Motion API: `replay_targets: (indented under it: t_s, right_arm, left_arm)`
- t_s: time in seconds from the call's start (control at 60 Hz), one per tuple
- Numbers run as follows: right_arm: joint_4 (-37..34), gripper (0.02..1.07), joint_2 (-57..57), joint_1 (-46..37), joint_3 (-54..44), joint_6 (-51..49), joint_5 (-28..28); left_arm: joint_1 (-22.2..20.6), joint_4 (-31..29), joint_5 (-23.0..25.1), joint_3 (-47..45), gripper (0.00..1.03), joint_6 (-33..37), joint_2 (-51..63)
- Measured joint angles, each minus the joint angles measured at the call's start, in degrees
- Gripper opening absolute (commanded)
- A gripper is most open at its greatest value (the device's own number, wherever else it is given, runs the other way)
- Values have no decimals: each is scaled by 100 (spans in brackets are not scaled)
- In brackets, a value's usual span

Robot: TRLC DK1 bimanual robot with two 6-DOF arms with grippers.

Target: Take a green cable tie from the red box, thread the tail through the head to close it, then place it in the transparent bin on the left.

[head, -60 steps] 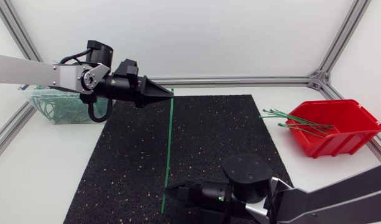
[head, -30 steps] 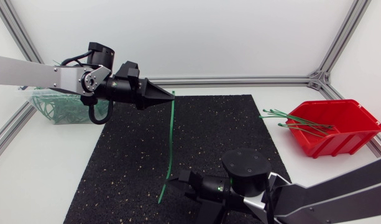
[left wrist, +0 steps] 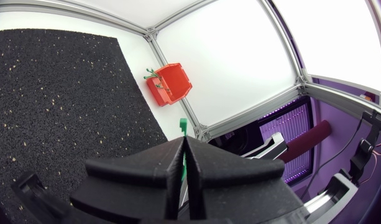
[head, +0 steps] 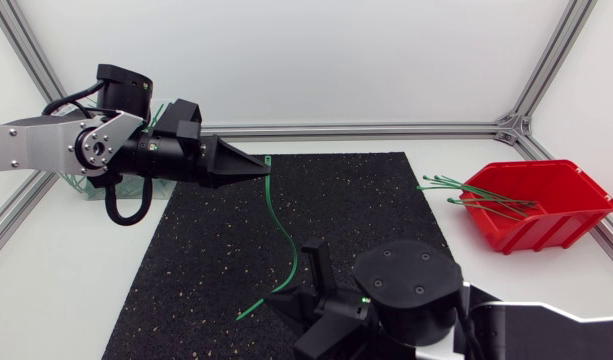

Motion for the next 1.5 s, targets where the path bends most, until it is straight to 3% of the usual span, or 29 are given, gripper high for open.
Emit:
replay_targets:
  t_s: [0.2,0.383,0.95,1.183,1.267,1.383,1.5]
  right_arm:
    - [-553,8,-654,398,2,787,669]
    - [-610,8,-1322,625,-149,1351,992]
    - [-481,8,-1587,848,-841,3075,787]
    - [-2197,8,-2037,846,-238,4017,-133]
    - [-3222,8,-2127,761,179,4041,-918]
    - [-3884,8,-2072,577,734,4138,-1250]
    - [-4046,8,-1961,507,1147,4234,-1307]
  left_arm:
    - [-323,741,-190,-647,4,-616,-826]
    - [-610,1497,-409,-1049,4,-1451,-1541]
    - [-1088,1541,-903,-1263,4,-2065,-2055]
    - [-1303,1545,-1187,-1419,4,-2103,-2321]
    - [-1381,1622,-1287,-1508,4,-2120,-2439]
    - [-1434,1764,-1329,-1626,4,-2146,-2481]
    - [-1434,1810,-1344,-1711,4,-2164,-2479]
